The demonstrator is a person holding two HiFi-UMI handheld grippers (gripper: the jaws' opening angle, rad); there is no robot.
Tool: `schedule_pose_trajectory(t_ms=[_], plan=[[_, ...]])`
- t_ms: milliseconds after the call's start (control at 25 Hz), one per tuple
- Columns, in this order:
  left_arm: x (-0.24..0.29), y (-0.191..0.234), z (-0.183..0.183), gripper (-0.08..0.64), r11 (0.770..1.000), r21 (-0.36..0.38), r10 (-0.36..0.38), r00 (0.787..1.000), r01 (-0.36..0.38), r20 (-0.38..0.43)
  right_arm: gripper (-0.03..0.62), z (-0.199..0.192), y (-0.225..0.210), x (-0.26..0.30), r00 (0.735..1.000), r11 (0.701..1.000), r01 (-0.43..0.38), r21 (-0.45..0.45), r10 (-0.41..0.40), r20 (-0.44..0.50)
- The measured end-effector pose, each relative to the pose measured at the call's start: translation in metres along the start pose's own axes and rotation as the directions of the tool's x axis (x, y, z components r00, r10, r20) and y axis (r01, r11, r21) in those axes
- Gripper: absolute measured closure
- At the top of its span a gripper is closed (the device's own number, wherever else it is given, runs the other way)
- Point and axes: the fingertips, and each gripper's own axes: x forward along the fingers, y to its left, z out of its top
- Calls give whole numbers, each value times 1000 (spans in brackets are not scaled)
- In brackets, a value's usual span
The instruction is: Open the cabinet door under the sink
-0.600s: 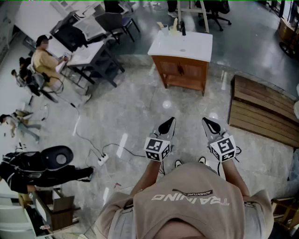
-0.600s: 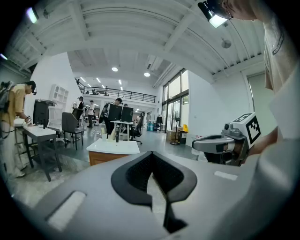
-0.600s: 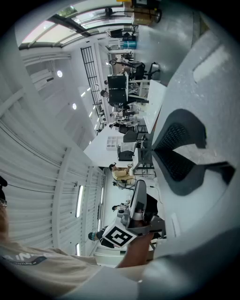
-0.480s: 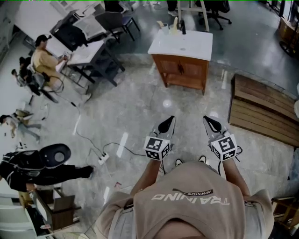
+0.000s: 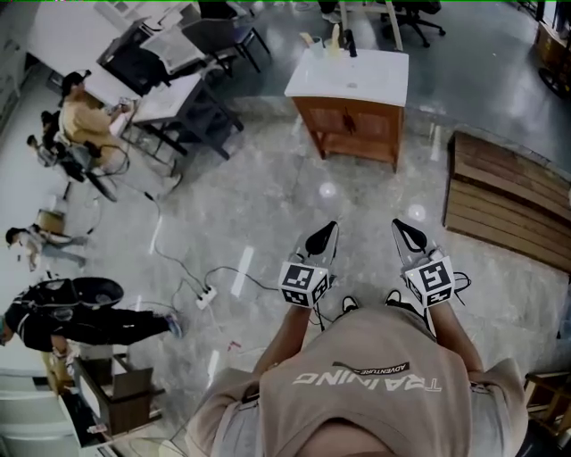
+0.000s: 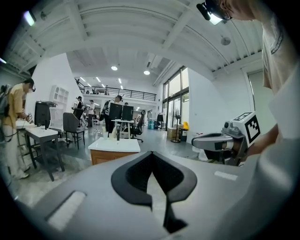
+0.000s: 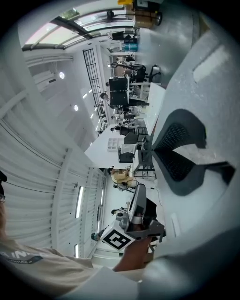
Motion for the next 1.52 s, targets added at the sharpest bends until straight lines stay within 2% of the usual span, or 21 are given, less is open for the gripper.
schedule_pose_trajectory(t_ms=[280,440,560,680,760,840,960,1120,1320,1520], plan=[[-3,-8,-8,543,998,3,66,998,-66,-10,591,-11,-13,-7,1000,1000,-28,-1,28,-15],[-1,-9,-10,543,995,-8,99,994,-100,-49,591,-7,-24,-4,999,999,-50,3,50,-5],[3,-18,-9,543,991,18,132,989,-131,-61,591,-12,-34,-5,998,998,-59,-3,59,-19],[8,-29,-9,543,988,56,146,988,-143,-53,591,-22,-38,-10,997,996,-67,-50,65,-43],[13,-32,-12,543,989,53,143,988,-140,-61,591,-29,-40,-13,995,994,-82,-75,77,-63],[21,-32,-13,541,990,47,136,988,-133,-74,591,-35,-47,-12,993,996,-82,-42,79,-82],[35,-27,-10,543,990,79,123,989,-117,-75,591,-41,-60,-3,994,998,-63,9,64,-86],[50,-11,-13,543,992,68,106,993,-102,-59,591,-50,-58,19,992,996,-69,51,74,-103],[71,31,-14,543,995,25,102,994,-101,-50,591,-41,-58,60,989,994,-96,49,101,-106],[86,85,4,542,997,18,72,997,-71,-17,591,-7,-73,104,997,999,-37,12,38,-68]])
